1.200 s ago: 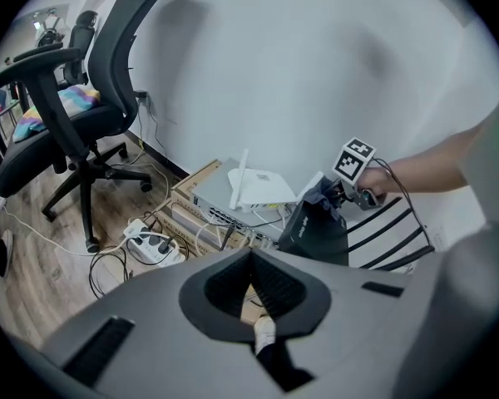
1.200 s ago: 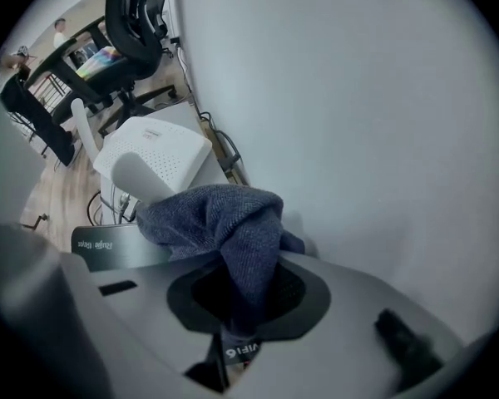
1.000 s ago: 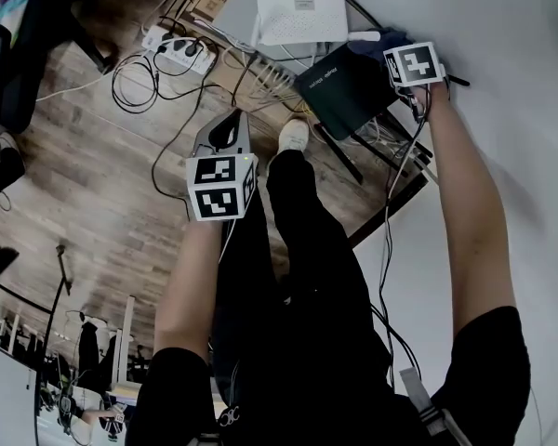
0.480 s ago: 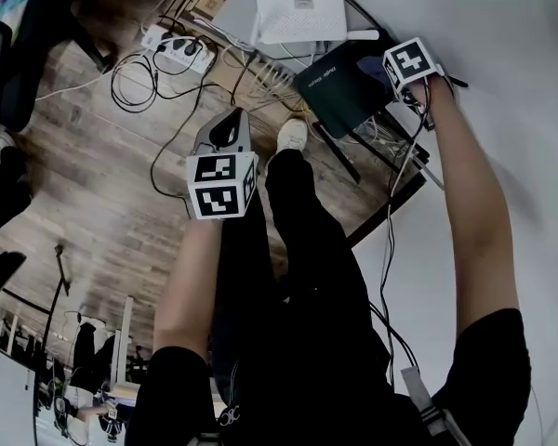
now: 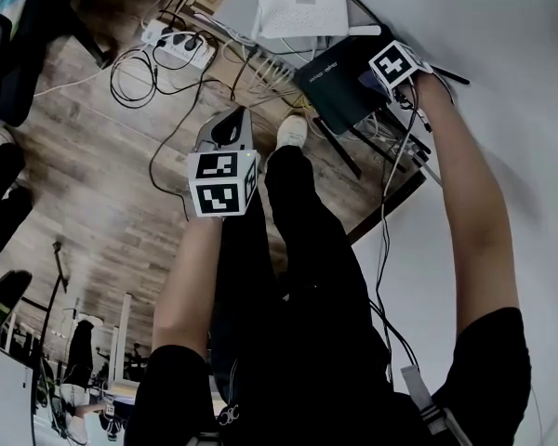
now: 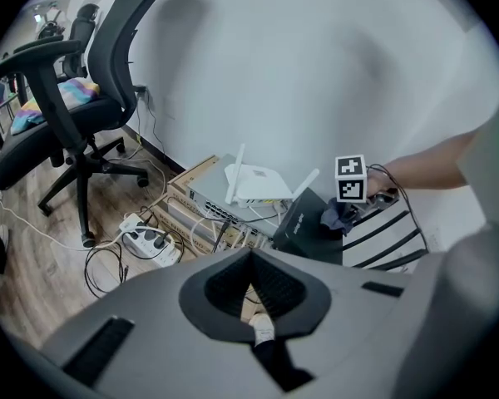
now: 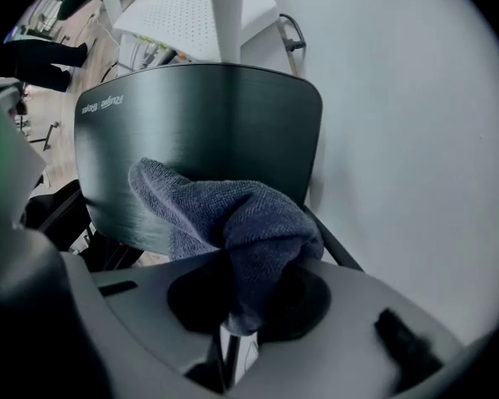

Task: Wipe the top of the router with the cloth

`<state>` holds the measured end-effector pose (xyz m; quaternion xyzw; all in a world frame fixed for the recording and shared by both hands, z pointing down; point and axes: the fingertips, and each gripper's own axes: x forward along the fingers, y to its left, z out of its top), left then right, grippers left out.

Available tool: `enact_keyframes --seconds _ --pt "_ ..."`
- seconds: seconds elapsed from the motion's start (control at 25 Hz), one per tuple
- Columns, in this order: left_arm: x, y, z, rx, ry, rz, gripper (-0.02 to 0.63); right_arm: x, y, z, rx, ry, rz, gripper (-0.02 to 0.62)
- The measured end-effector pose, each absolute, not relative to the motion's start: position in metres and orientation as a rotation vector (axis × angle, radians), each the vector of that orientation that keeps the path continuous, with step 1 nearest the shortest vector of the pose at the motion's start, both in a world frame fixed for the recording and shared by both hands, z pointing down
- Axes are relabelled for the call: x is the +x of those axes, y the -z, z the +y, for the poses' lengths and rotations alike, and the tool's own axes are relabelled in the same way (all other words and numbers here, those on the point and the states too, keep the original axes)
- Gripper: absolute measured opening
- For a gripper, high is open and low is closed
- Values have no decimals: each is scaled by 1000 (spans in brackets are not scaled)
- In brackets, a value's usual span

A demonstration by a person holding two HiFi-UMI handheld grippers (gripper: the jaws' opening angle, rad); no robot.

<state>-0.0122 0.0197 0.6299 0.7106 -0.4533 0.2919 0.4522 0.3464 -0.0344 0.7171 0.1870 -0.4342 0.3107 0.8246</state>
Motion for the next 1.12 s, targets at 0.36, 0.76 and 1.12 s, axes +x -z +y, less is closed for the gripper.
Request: enact_keyframes --seconds 0.36,0.76,1.12 --pt "-15 -629 22 1748 -717 -1129 5 313 -712 -8 270 -699 -998 57" --pt "-7 -629 34 1746 -719 -1106 5 262 -706 35 104 -755 -1084 57" --pt "-10 -628 40 1739 -721 -1111 5 222 -703 66 -4 -853 -1170 57"
